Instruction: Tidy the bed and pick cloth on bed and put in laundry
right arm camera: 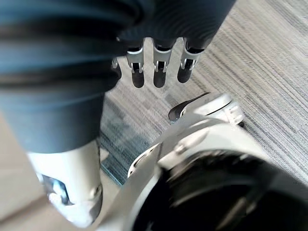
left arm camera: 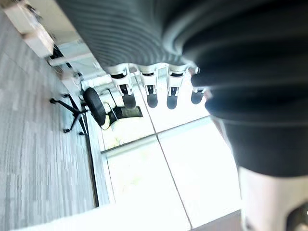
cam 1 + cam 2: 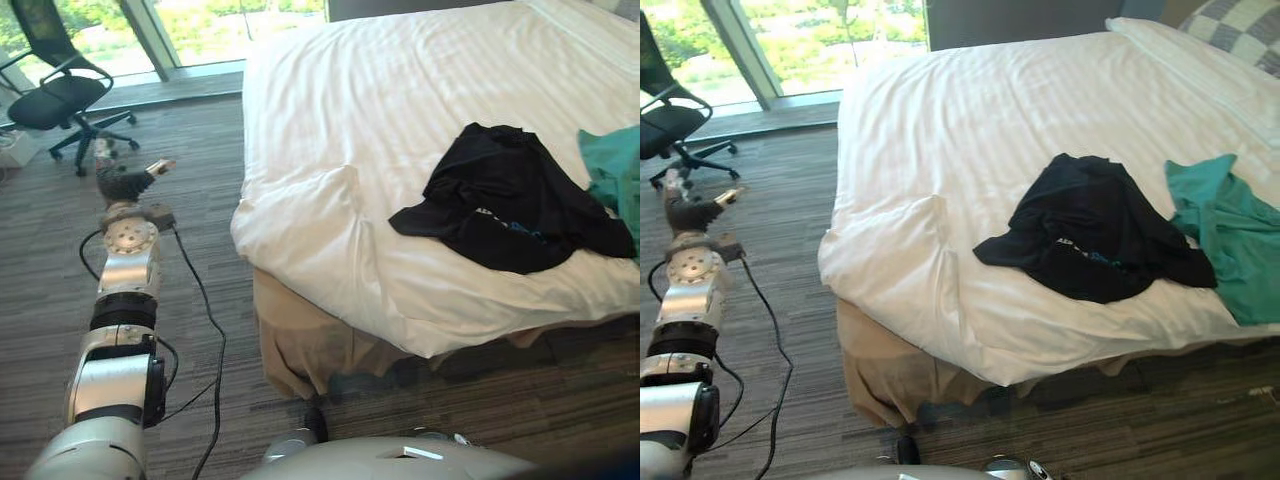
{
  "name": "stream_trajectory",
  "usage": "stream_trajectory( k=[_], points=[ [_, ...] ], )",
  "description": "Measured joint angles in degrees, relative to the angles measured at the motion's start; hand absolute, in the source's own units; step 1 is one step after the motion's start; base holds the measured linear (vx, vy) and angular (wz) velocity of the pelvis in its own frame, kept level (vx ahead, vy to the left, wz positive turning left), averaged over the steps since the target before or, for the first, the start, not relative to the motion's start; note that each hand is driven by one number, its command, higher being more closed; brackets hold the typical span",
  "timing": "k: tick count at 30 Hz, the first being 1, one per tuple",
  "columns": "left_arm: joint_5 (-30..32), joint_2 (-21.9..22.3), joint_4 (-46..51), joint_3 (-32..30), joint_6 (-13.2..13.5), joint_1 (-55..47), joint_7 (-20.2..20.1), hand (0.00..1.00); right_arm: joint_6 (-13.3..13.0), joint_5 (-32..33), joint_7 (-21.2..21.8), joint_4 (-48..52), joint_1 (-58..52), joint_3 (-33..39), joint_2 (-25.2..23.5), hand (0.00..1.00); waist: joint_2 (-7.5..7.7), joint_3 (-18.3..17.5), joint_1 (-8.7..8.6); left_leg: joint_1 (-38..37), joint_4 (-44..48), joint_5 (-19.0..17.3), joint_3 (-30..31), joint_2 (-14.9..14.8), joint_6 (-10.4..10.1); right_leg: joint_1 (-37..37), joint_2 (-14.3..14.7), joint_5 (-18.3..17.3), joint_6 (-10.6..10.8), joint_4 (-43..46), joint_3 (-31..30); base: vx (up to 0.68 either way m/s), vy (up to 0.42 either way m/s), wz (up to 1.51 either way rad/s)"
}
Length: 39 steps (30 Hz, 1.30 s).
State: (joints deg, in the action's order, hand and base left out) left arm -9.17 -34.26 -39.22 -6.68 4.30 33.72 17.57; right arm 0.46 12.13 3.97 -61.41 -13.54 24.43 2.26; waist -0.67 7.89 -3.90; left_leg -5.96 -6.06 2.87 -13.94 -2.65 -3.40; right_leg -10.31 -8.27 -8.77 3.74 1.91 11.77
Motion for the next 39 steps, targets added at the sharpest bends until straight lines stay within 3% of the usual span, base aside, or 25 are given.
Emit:
stream_trajectory(
  k=[9,19,24,27,33,34,39],
  points=[
    [9.0,-0.8,-0.7,7.7,-7.5,6.3,-7.7,0.0,0.0,0.1,1.0,0.8,-0.6,0.5,-0.2,0.0,-0.02,0.0,-1.83,-0.7,0.3,-0.3,-3.7,-0.4,-0.7,0.5,0.3,0.0,-0.2,0.2,-3.2,0.06,-0.021,-0.15],
    [15.4,-3.4,-7.4,13.1,-11.0,12.7,-15.3,0.0,0.4,0.1,1.5,0.8,-0.6,0.6,-0.4,0.0,-0.51,0.2,-5.45,-1.1,0.4,0.0,-8.3,-2.0,-1.0,4.3,1.6,0.9,-1.1,2.9,-8.3,0.01,-0.021,-0.24],
    [18.3,-3.0,-9.9,15.2,-11.4,12.8,-17.9,0.0,0.3,0.0,1.6,0.9,-1.0,0.6,0.3,0.0,-1.53,1.1,-7.16,-0.1,0.4,0.2,-9.6,-2.3,-1.2,6.7,1.9,1.0,-1.0,3.6,-9.6,-0.08,-0.015,-0.21],
    [21.1,-2.4,-10.0,15.7,-11.7,12.8,-19.1,0.0,0.4,0.0,1.8,1.3,-1.0,0.5,0.5,0.0,-2.08,2.7,-8.06,1.1,0.1,0.7,-10.2,-2.5,-1.0,8.5,2.1,1.1,-1.0,4.2,-9.9,-0.13,-0.012,-0.1],
    [21.9,0.5,-11.9,16.3,-15.9,12.7,-19.7,0.0,0.9,-0.1,2.2,3.9,-0.5,0.5,1.1,0.0,-2.96,7.4,-9.44,5.0,0.1,1.8,-10.7,-2.6,-0.1,13.5,2.2,2.4,-0.3,4.7,-11.0,-0.13,0.007,-0.07],
    [21.9,1.3,-12.2,16.3,-16.7,12.6,-19.7,1.0,1.0,-0.1,2.3,4.2,-0.1,0.6,1.3,0.0,-2.93,8.6,-9.52,5.6,0.1,2.0,-10.8,-2.5,0.1,13.9,2.1,3.0,-0.2,4.6,-11.2,-0.03,0.024,-0.07],
    [23.3,4.2,-12.5,15.9,-18.4,11.7,-17.8,1.0,1.0,0.0,3.1,5.0,1.6,0.5,1.8,0.0,-3.25,10.8,-9.43,8.6,0.1,2.6,-11.6,-2.3,0.5,17.4,1.8,3.4,0.1,5.9,-12.1,0.01,0.013,0.02]
  ],
)
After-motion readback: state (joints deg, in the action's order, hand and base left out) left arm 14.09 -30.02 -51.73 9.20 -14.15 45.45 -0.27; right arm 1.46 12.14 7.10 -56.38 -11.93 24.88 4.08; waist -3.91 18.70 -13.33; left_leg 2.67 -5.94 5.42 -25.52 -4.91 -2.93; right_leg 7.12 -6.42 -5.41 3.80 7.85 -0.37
